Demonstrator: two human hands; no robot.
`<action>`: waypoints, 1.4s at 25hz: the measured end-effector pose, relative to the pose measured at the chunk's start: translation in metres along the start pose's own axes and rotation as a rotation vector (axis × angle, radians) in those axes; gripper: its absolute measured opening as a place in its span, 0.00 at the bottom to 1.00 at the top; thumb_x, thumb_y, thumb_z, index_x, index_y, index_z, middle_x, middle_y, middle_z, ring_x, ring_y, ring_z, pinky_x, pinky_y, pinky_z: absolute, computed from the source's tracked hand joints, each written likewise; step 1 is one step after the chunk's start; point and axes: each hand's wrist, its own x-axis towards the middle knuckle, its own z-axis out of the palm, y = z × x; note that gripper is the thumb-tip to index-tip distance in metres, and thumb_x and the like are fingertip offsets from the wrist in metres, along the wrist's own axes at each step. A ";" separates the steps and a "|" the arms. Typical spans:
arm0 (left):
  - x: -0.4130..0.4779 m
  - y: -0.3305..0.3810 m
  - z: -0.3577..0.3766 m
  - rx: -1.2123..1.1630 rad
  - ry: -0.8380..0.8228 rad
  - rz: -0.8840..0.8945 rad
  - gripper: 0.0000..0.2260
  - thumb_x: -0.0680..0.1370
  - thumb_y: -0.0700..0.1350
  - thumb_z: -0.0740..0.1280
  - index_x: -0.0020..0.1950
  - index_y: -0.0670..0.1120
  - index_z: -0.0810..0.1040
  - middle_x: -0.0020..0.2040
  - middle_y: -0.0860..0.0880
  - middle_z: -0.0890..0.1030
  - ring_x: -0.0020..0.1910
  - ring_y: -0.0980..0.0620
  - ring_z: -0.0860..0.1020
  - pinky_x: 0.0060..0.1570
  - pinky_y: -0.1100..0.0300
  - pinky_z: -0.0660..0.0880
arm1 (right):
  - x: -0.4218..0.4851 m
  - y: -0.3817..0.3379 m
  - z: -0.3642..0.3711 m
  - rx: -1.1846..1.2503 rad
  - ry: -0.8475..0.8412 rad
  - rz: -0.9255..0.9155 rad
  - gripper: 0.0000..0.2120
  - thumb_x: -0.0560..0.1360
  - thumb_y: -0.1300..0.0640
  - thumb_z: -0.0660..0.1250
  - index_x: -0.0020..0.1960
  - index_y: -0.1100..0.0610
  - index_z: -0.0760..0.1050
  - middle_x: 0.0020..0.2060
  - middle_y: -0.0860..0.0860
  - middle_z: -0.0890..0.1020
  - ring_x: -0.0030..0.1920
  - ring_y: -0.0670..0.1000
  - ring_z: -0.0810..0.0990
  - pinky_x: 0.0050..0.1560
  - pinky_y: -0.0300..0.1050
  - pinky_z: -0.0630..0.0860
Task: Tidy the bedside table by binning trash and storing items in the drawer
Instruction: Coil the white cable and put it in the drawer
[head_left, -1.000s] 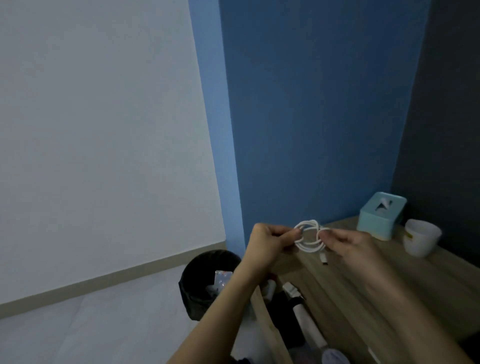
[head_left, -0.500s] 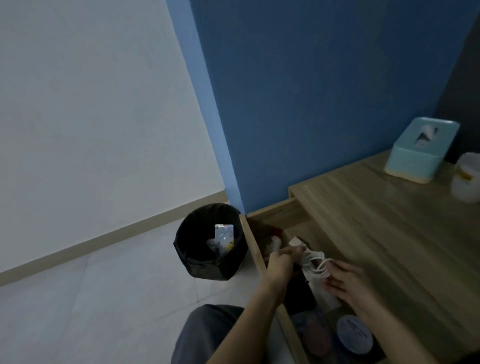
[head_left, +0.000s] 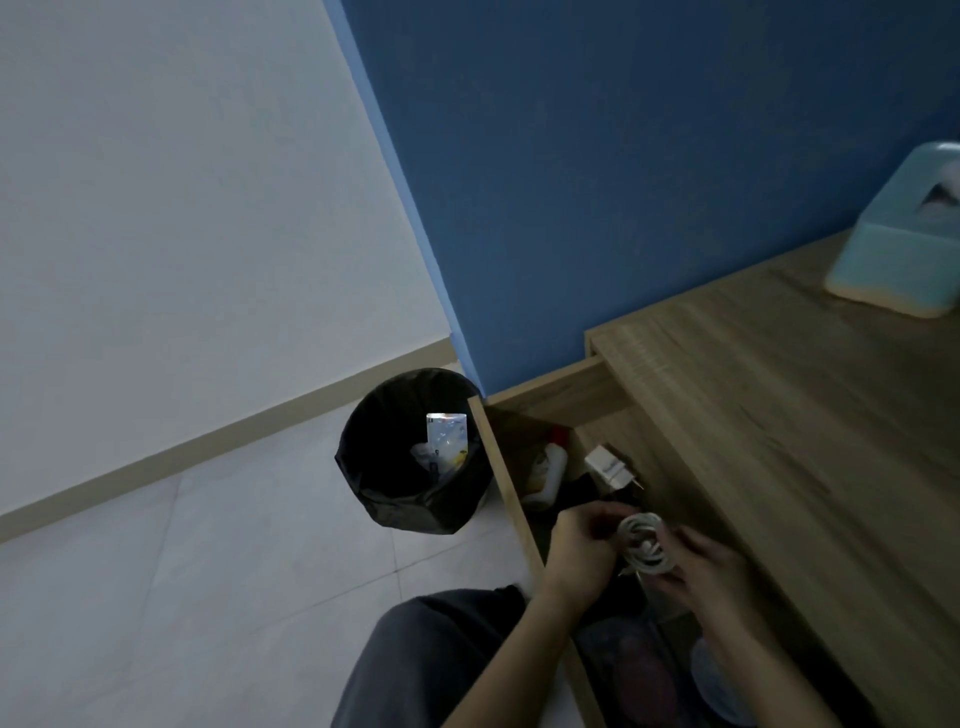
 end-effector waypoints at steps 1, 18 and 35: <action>0.000 -0.005 0.000 -0.002 0.015 -0.031 0.09 0.77 0.35 0.63 0.54 0.40 0.80 0.52 0.43 0.82 0.52 0.49 0.81 0.55 0.55 0.78 | 0.004 0.002 0.002 0.001 0.007 0.000 0.06 0.77 0.65 0.61 0.50 0.66 0.75 0.40 0.59 0.78 0.36 0.53 0.76 0.21 0.33 0.75; 0.007 -0.020 -0.014 -0.266 0.167 -0.237 0.20 0.75 0.25 0.50 0.57 0.38 0.75 0.52 0.45 0.78 0.52 0.51 0.77 0.47 0.64 0.77 | 0.047 0.056 0.013 -0.143 0.121 -0.089 0.05 0.74 0.69 0.63 0.42 0.63 0.75 0.46 0.61 0.78 0.36 0.49 0.75 0.23 0.29 0.74; -0.007 -0.033 -0.012 -0.100 0.446 0.016 0.15 0.78 0.35 0.59 0.55 0.52 0.78 0.60 0.54 0.78 0.62 0.54 0.75 0.61 0.52 0.75 | 0.025 0.053 0.018 -0.703 0.152 -0.336 0.13 0.72 0.63 0.69 0.56 0.65 0.78 0.49 0.62 0.83 0.49 0.57 0.81 0.49 0.47 0.75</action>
